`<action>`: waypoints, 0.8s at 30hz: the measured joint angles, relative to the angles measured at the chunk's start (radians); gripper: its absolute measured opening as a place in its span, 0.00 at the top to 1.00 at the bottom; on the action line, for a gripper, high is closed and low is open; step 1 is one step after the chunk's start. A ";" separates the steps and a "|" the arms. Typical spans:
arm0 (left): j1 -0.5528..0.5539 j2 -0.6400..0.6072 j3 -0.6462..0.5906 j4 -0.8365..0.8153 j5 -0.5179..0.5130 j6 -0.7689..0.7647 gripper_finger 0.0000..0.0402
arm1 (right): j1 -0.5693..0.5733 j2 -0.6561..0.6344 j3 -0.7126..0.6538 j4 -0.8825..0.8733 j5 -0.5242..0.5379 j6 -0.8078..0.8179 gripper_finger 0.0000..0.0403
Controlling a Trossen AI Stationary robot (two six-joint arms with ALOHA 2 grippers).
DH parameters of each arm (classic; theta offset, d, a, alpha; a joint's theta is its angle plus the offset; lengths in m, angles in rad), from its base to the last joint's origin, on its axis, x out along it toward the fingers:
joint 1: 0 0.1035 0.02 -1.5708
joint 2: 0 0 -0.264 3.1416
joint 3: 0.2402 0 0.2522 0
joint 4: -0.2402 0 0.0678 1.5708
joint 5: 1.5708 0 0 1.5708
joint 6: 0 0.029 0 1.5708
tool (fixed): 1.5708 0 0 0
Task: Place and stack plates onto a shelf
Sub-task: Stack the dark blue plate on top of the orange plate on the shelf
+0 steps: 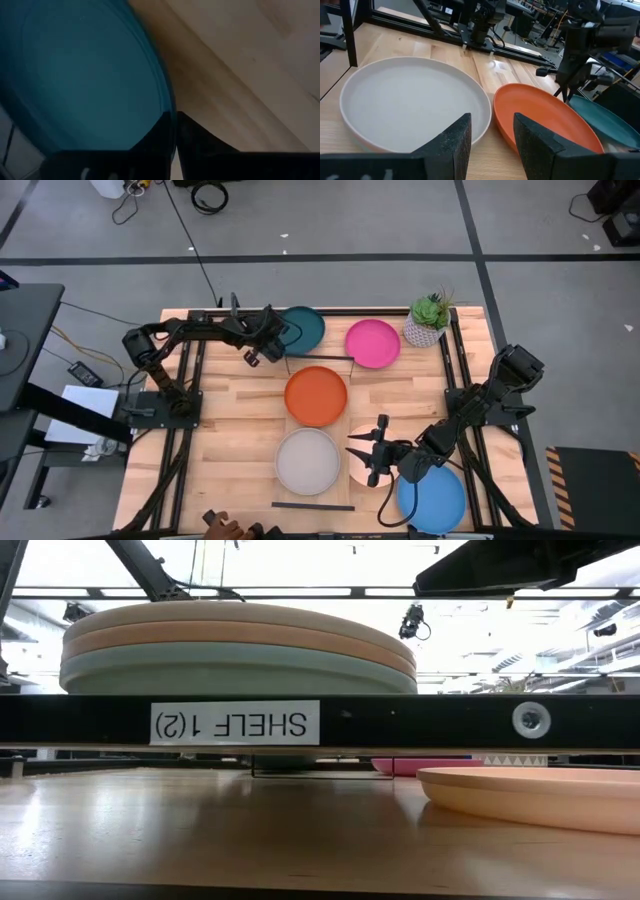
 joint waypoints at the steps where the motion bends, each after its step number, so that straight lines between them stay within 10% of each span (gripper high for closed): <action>1: -0.004 -0.012 0.006 -0.014 0.000 -0.007 0.96 | 0.000 0.000 0.000 0.000 0.000 0.000 0.62; 14: -0.104 -0.459 0.037 -0.161 -0.081 -0.088 0.96 | 0.002 0.000 0.000 -0.001 -0.009 -0.003 0.62; 24: -0.527 -0.703 0.037 -0.167 -0.048 -0.394 0.96 | 0.008 0.000 0.000 -0.006 0.001 -0.006 0.62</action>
